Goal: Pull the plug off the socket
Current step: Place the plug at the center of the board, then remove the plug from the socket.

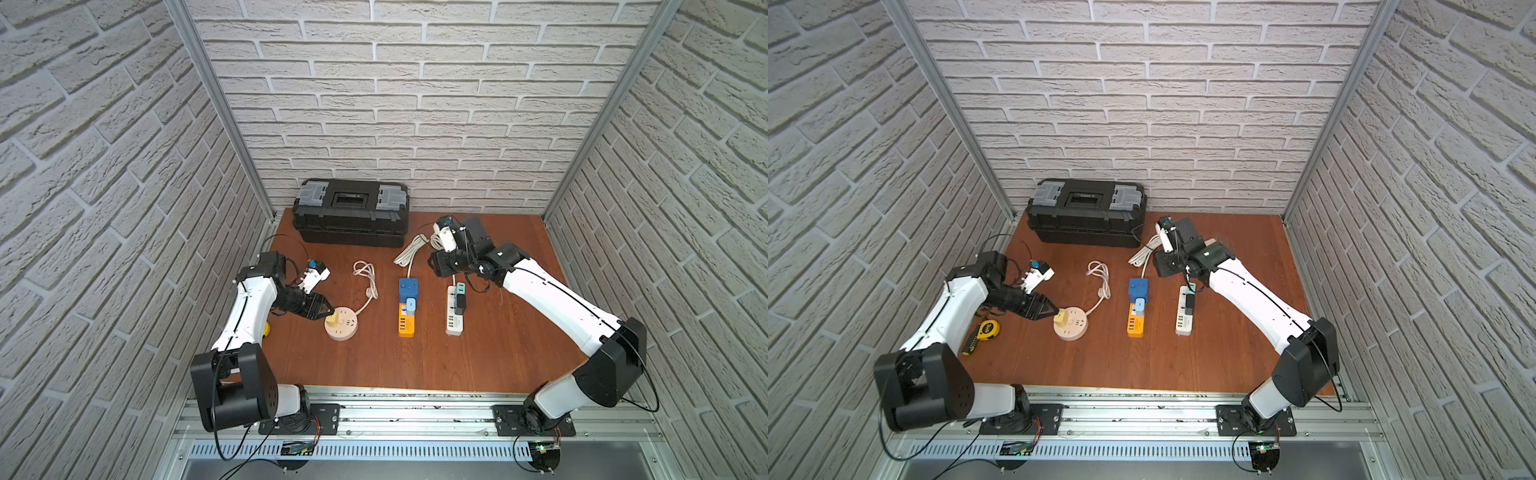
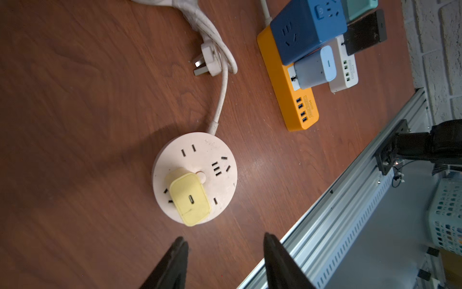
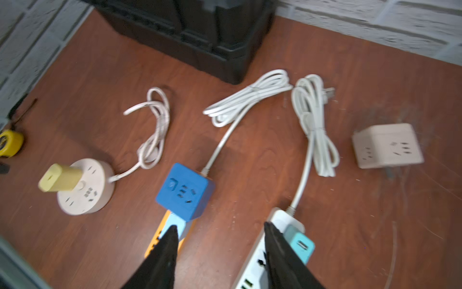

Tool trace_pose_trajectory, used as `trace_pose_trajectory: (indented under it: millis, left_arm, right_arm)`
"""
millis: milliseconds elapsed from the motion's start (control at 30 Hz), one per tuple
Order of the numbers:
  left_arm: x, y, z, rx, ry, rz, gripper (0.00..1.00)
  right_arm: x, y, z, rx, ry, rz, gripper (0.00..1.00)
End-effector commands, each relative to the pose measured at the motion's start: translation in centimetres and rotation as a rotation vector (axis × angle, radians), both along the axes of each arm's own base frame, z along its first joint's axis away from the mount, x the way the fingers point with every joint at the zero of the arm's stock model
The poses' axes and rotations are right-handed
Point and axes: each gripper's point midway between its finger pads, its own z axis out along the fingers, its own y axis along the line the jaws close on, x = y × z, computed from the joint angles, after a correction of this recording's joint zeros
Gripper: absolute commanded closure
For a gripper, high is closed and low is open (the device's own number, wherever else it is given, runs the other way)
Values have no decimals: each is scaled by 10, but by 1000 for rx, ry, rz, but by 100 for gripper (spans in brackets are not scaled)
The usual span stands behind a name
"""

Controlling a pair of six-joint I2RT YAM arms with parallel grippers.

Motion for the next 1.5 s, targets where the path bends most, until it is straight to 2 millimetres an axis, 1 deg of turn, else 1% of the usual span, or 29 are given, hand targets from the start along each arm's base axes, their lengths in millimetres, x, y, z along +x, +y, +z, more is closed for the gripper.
trace_pose_trajectory:
  millis: [0, 100, 133, 200, 300, 333, 433, 533, 567, 667, 733, 867, 933, 1000, 1033, 1100, 1133, 1233, 1367, 1467]
  left_arm:
    - [-5, 12, 17, 16, -33, 37, 44]
    - [-2, 22, 24, 25, -81, 81, 42]
    - [-1, 25, 25, 26, -95, 91, 42]
    - [1, 29, 25, 25, -111, 116, 41]
    - [8, 35, 20, 2, -136, 162, 38]
    - [10, 36, 17, -13, -149, 170, 35]
    - [13, 36, 7, -13, -184, 168, 31]
    - [9, 30, 12, -30, -211, 110, 30]
    - [7, 27, 16, -41, -211, 82, 29]
    - [3, 19, 25, -73, -217, 16, 29]
    - [0, 17, 23, -73, -215, -30, 30]
    - [-18, 6, 10, -58, -195, -242, 31]
    - [-26, -1, 9, -92, -201, -335, 31]
    - [-28, -4, 7, -112, -227, -400, 31]
    - [-28, -5, 4, -115, -245, -437, 30]
    - [-30, -6, -2, -102, -269, -526, 24]
    - [-30, -6, -7, -85, -277, -569, 22]
    - [-20, -5, -16, -29, -323, -651, 22]
    - [-8, -4, -18, -4, -418, -736, 22]
    - [-8, 0, -25, 31, -441, -828, 21]
  right_arm:
    - [-20, 54, 6, 152, 15, 79, 59]
    - [-39, 103, -8, 219, 78, 147, 79]
    - [-44, 120, -17, 236, 104, 166, 86]
    - [-54, 148, -32, 277, 151, 197, 96]
    - [-65, 181, -50, 311, 190, 215, 97]
    - [-68, 191, -58, 307, 202, 220, 98]
    - [-75, 213, -78, 280, 243, 238, 97]
    - [-81, 231, -95, 293, 283, 243, 97]
    - [-83, 236, -110, 292, 306, 240, 97]
    - [-84, 245, -124, 318, 326, 234, 97]
    - [-82, 247, -130, 320, 335, 219, 97]
    - [-83, 252, -142, 322, 367, 212, 97]
    - [-82, 252, -147, 314, 374, 203, 97]
    - [-82, 251, -149, 314, 380, 195, 97]
    - [-83, 251, -151, 315, 383, 193, 98]
    - [-82, 251, -154, 318, 390, 190, 97]
    - [-83, 250, -155, 315, 393, 188, 97]
    - [-84, 250, -159, 316, 398, 183, 97]
    - [-83, 251, -161, 321, 407, 178, 97]
    - [-82, 251, -162, 325, 414, 175, 97]
